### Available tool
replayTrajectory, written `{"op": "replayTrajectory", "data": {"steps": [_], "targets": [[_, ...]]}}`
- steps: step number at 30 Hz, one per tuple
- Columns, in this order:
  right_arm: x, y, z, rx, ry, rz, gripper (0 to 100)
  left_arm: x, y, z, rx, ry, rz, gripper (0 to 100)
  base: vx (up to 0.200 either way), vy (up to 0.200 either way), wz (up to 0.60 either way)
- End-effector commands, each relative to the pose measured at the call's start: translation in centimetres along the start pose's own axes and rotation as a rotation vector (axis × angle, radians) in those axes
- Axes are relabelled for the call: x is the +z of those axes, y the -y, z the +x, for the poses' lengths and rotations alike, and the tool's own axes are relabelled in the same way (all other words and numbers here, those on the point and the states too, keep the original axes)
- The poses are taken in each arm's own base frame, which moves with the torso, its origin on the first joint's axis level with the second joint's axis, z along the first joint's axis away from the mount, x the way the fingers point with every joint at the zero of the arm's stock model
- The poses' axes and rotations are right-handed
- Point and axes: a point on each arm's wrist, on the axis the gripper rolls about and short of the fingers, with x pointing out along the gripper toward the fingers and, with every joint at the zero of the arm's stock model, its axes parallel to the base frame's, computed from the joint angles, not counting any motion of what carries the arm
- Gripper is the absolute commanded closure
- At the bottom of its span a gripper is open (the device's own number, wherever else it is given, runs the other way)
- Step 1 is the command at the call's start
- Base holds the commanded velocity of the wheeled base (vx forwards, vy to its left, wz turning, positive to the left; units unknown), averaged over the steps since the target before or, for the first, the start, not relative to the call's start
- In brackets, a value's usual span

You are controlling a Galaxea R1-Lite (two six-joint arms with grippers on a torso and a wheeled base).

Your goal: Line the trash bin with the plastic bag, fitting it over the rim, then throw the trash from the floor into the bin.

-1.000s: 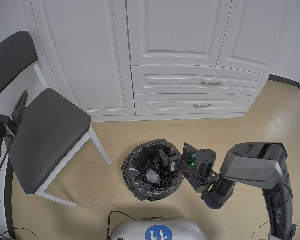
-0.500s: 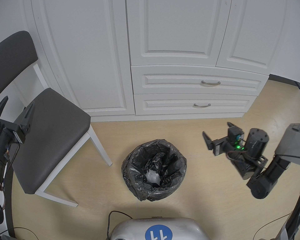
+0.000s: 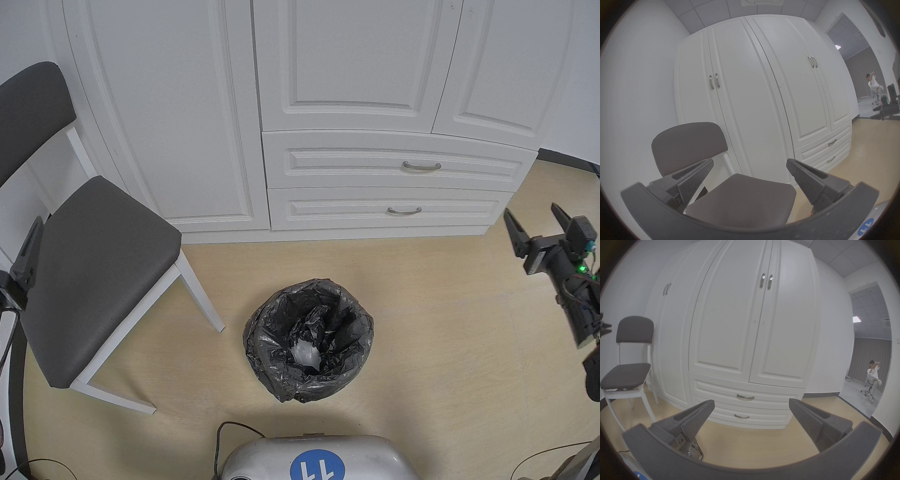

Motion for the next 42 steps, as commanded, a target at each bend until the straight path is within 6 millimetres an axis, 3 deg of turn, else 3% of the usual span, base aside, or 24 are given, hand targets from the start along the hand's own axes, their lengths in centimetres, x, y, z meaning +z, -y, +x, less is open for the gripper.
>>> {"op": "replayTrajectory", "data": {"steps": [1,2,4,8,9,10,17,18,20,23,31,32,37,42], "targets": [[6.2,4.0,-8.2,-0.072,0.135,0.073,0,2.8,-1.3,-5.0,-0.004,0.098,-0.090,0,0.000,0.000,0.00],[6.3,4.1,-8.3,-0.072,0.136,0.073,0,2.9,-1.3,-5.1,-0.006,0.098,-0.092,0,0.000,0.000,0.00],[7.4,5.2,-11.4,-0.067,0.111,0.066,0,3.6,-1.7,-6.7,-0.029,0.095,-0.129,0,0.000,0.000,0.00],[7.3,6.4,-15.6,-0.070,0.049,0.087,0,4.1,-2.3,-9.1,-0.067,0.066,-0.166,0,0.000,0.000,0.00],[7.3,6.4,-15.6,-0.070,0.049,0.087,0,4.1,-2.3,-9.1,-0.067,0.066,-0.166,0,0.000,0.000,0.00],[7.0,6.7,-17.0,-0.099,0.028,0.113,0,4.3,-2.5,-9.9,-0.083,0.058,-0.173,0,0.000,0.000,0.00],[5.6,7.1,-21.8,-0.205,0.108,0.165,0,4.5,-3.1,-12.1,-0.064,0.096,-0.180,0,0.000,0.000,0.00],[5.6,7.1,-21.8,-0.205,0.108,0.165,0,4.5,-3.1,-12.1,-0.064,0.096,-0.180,0,0.000,0.000,0.00],[4.3,6.7,-24.1,-0.266,0.154,0.147,0,5.0,-3.4,-13.4,-0.022,0.153,-0.171,0,0.000,0.000,0.00],[3.7,6.6,-25.9,-0.272,0.200,0.152,0,5.1,-3.4,-14.3,0.007,0.162,-0.159,0,0.000,0.000,0.00],[3.7,6.8,-26.3,-0.378,0.231,0.304,0,4.4,-3.1,-16.6,0.047,0.138,-0.133,0,0.000,0.000,0.00],[3.2,6.9,-26.2,-0.453,0.220,0.354,0,4.1,-2.8,-18.2,0.086,0.145,-0.115,0,0.000,0.000,0.00],[3.1,6.9,-26.2,-0.455,0.220,0.362,0,3.3,-2.6,-18.1,0.101,0.105,-0.142,0,0.000,0.000,0.00],[2.1,6.4,-25.8,-0.310,0.176,0.295,0,-0.8,-1.4,-17.1,0.058,-0.044,-0.182,0,0.000,0.000,0.00]]}}
